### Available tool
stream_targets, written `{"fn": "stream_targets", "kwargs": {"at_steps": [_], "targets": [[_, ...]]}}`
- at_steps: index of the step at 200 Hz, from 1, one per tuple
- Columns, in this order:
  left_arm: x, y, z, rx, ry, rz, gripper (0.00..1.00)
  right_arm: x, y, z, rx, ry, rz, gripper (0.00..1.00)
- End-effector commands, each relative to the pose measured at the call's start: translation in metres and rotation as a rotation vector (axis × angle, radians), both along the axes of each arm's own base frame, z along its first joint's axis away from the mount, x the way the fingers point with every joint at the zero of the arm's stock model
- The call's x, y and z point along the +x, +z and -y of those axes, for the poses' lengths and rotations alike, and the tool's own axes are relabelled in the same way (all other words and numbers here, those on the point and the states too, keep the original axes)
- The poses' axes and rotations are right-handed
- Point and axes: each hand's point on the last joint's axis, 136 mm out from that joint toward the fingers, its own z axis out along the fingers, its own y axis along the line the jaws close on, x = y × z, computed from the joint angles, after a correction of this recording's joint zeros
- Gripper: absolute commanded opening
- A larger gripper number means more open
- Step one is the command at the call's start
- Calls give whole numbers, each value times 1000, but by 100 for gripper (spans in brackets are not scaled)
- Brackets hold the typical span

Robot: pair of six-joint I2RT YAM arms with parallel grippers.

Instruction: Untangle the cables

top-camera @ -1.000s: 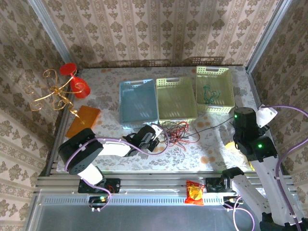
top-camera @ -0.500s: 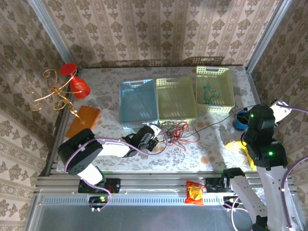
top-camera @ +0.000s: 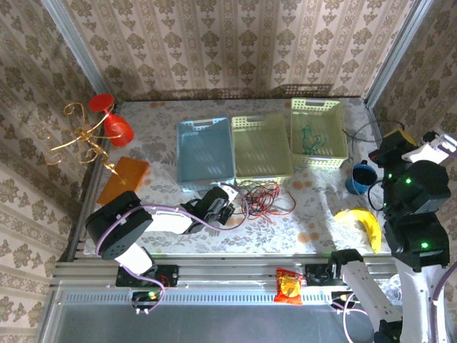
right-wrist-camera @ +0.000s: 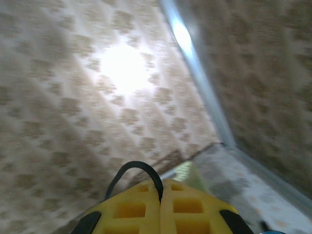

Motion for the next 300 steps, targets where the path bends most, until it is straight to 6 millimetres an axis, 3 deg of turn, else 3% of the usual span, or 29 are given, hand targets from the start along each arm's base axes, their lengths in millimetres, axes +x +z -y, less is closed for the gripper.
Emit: {"fn": "stream_targets", "kwargs": {"at_steps": [1, 63, 85, 127, 170, 174, 211, 224, 233, 255, 300], "targets": [[-5, -21, -17, 63, 28, -48, 0, 28, 25, -52, 6, 305, 62, 0], [0, -10, -9, 41, 22, -27, 0, 103, 32, -80, 10, 402, 76, 2], [-1, -8, -8, 43, 18, -25, 0, 135, 20, -94, -50, 385, 30, 2], [0, -3, -8, 38, 22, -16, 0, 193, -48, -132, -111, 396, -132, 1], [-2, 0, -9, 39, 20, -11, 0, 224, -143, -147, -70, 375, -368, 1], [-1, 0, -9, 37, 21, -10, 0, 229, -162, -149, -56, 370, -418, 1], [-2, 0, -8, 39, 16, -10, 0, 224, -262, -153, 123, 327, -634, 1], [-2, 1, -9, 39, 17, -10, 0, 222, -285, -155, 167, 322, -665, 2], [-2, 2, -8, 37, 13, -8, 0, 220, -298, -156, 193, 318, -688, 8], [-2, 4, -9, 42, 7, -5, 0, 215, -310, -161, 211, 344, -720, 36], [-1, 9, -6, 38, -5, 10, 0, 189, -306, -163, 146, 423, -779, 42]]}}
